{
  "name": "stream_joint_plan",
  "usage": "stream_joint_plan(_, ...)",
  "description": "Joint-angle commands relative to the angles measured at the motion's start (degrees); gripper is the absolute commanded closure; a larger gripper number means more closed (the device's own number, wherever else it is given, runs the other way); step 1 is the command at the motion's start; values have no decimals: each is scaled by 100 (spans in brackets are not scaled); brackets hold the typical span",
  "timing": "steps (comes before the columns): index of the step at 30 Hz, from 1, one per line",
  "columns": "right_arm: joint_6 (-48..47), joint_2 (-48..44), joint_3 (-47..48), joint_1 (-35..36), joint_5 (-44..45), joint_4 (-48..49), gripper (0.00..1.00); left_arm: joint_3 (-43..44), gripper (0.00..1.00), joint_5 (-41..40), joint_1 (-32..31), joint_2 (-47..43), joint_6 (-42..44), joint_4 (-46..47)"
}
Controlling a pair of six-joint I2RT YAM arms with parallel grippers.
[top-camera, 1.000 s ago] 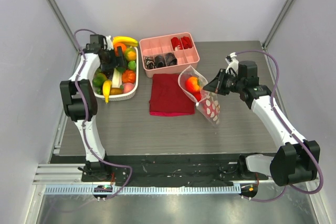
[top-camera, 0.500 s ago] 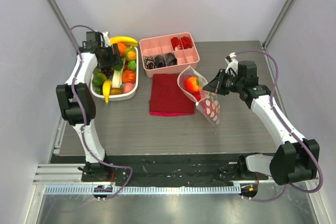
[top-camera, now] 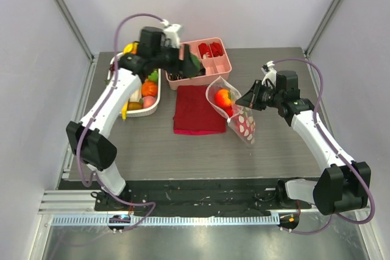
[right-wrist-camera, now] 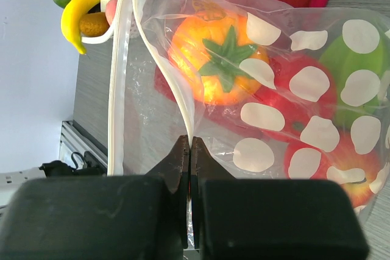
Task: Place the food in the zip-top bag and seal the zipper
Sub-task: Place the fake fruit in the zipper food storage bag.
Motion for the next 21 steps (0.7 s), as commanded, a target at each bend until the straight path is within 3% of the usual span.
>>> stream_joint_plan(1, 81, -203, 221, -12, 27, 224, 99, 462, 52, 263, -999, 156, -382, 151)
stream_joint_plan(6, 204, -221, 345, -12, -25, 206, 99, 735, 52, 237, -1947, 622, -531, 142)
stream_joint_plan(13, 195, -335, 415, -12, -52, 162, 99, 24, 46, 535, -2345, 824, -769, -16)
stream_joint_plan(15, 186, -387, 433, -12, -96, 162, 99, -74, 39, 606, -2362, 816, -673, -104)
stream_joint_plan(16, 195, -405, 441, -12, -104, 162, 99, -30, 28, 650, -2354, 807, -611, -296)
stream_joint_plan(18, 186, -431, 450, -12, -140, 154, 99, 180, 17, 650, -2345, 772, -313, -525)
stream_joint_plan(19, 178, -440, 442, -3, -175, 162, 99, 268, 2, 702, -2328, 676, -268, -657)
stream_joint_plan(21, 178, -476, 450, -3, -210, 162, 99, 296, 0, 834, -2108, 518, -276, -571)
